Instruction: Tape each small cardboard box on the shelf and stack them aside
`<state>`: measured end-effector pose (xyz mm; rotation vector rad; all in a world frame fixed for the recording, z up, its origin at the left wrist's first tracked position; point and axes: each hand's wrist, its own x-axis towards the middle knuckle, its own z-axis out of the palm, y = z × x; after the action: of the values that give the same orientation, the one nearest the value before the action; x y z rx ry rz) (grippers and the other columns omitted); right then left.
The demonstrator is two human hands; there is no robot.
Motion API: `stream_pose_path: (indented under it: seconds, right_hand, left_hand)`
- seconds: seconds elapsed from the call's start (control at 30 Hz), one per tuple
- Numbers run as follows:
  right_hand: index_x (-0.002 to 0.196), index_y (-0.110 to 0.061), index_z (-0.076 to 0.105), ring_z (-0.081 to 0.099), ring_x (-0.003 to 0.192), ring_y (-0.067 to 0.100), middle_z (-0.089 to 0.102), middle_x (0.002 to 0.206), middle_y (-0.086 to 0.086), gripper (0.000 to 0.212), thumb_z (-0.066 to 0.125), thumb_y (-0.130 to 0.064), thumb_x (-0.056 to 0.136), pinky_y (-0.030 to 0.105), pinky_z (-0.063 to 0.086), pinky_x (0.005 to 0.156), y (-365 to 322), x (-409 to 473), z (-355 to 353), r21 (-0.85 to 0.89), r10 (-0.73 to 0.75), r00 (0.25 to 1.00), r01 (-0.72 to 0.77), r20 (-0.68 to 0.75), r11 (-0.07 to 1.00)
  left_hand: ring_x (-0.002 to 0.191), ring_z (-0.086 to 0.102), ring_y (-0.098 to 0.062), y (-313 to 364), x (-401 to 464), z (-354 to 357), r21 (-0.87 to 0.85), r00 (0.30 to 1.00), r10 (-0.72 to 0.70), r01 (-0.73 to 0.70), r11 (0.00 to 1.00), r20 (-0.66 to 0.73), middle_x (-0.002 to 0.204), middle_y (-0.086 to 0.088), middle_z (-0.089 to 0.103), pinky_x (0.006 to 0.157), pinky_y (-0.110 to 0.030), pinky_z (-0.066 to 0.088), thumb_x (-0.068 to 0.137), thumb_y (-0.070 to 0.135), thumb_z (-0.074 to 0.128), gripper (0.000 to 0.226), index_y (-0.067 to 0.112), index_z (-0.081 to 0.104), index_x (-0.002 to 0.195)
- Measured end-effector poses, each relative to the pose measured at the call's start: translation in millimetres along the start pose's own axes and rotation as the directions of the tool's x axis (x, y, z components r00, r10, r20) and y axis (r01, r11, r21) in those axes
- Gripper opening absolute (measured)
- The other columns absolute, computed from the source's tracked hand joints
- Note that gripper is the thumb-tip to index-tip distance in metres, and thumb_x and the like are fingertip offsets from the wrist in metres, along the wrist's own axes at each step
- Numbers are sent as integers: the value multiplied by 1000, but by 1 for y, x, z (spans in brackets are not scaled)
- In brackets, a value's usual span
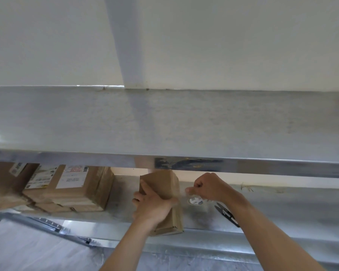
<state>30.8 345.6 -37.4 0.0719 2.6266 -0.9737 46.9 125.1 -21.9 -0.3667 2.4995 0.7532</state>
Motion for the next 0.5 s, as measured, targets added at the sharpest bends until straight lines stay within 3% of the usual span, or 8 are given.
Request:
stream_pose_path:
  seconds: [0.13,0.27,0.4,0.5]
  right_hand:
    - [63,-2,62,52,51,11,57,56,2,65,74,-65,75,24,42,52,5,-2,-5,36,30,1000,-30,8,999]
    - [53,-19,63,53,49,6,60,51,-5,54,78,-69,68,23,44,54,6,-6,-5,55,59,998,-58,-15,997]
    - [63,-13,70,51,48,4,61,53,-6,52,78,-64,73,23,43,53,-2,-8,-3,58,46,999,-44,-25,997]
    - [66,-7,68,50,47,4,58,52,-5,58,78,-64,74,23,42,54,-8,-7,1,42,47,998,-46,-28,998]
  left_hand:
    - [137,27,-38,-19,6,-13,-178,997,63,-55,983,38,151,-18,16,106,-47,38,65,71,70,135,24,-17,156]
    - [133,34,-34,-33,13,-18,-301,989,135,-110,947,65,149,-13,22,101,-42,39,76,60,74,119,28,-8,157]
    - [121,49,-25,-39,18,-14,-470,965,210,-114,875,158,141,-3,39,102,-45,48,56,75,78,118,43,12,148]
    - [117,58,-25,-46,22,-6,-631,940,242,-38,775,240,133,-3,53,102,-48,51,45,70,84,120,34,26,144]
